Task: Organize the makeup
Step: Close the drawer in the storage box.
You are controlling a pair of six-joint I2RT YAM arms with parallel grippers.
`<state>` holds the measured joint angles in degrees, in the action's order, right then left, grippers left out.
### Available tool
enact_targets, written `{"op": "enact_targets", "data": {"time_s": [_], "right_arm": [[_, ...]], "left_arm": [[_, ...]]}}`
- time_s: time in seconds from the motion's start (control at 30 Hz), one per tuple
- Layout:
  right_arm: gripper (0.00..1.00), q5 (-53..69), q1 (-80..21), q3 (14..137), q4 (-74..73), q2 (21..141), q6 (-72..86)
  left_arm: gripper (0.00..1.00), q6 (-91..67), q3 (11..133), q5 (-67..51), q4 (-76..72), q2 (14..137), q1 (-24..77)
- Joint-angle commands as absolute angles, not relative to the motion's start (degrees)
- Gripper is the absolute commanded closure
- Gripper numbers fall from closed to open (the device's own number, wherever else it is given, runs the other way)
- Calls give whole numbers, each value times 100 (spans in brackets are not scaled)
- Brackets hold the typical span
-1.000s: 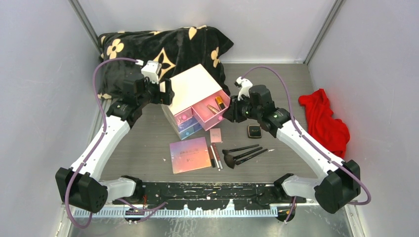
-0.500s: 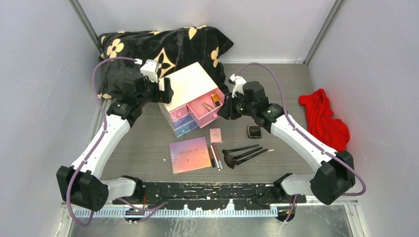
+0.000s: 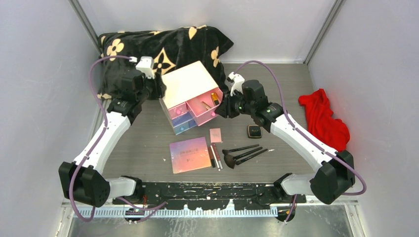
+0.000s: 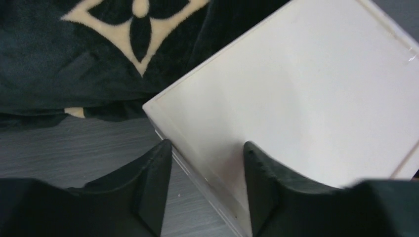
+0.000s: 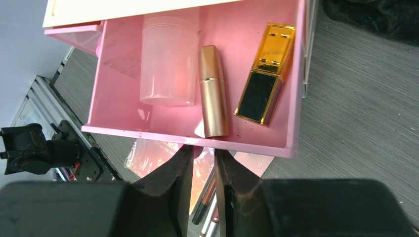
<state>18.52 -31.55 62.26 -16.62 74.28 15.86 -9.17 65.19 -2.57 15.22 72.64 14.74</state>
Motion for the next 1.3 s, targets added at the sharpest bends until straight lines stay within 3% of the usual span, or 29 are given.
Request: {"op": "enact_targets", "data": {"time_s": [0.0, 0.03, 0.1, 0.6, 0.7, 1.27], "right_arm": [[72, 1727, -3172, 6460, -879, 7218, 1574], [72, 1723, -3173, 6453, -872, 7221, 1561], [72, 1739, -3173, 6455, -858, 7250, 1564], [72, 1837, -3182, 6644, -448, 7866, 1574], [72, 1828, -3182, 6750, -418, 7948, 1547], [72, 1860, -3230, 7366, 29, 8530, 1584]], "left_arm": [[73, -1108, 6249, -847, 1516, 7488, 1572], [86, -1135, 6183, -856, 1472, 7488, 1566], [93, -1185, 6060, -862, 1406, 7457, 1572], [93, -1141, 5759, -762, 1528, 7321, 1552], [100, -1150, 5669, -780, 1522, 7321, 1544], [100, -1251, 5204, -820, 1419, 7057, 1531]]}}
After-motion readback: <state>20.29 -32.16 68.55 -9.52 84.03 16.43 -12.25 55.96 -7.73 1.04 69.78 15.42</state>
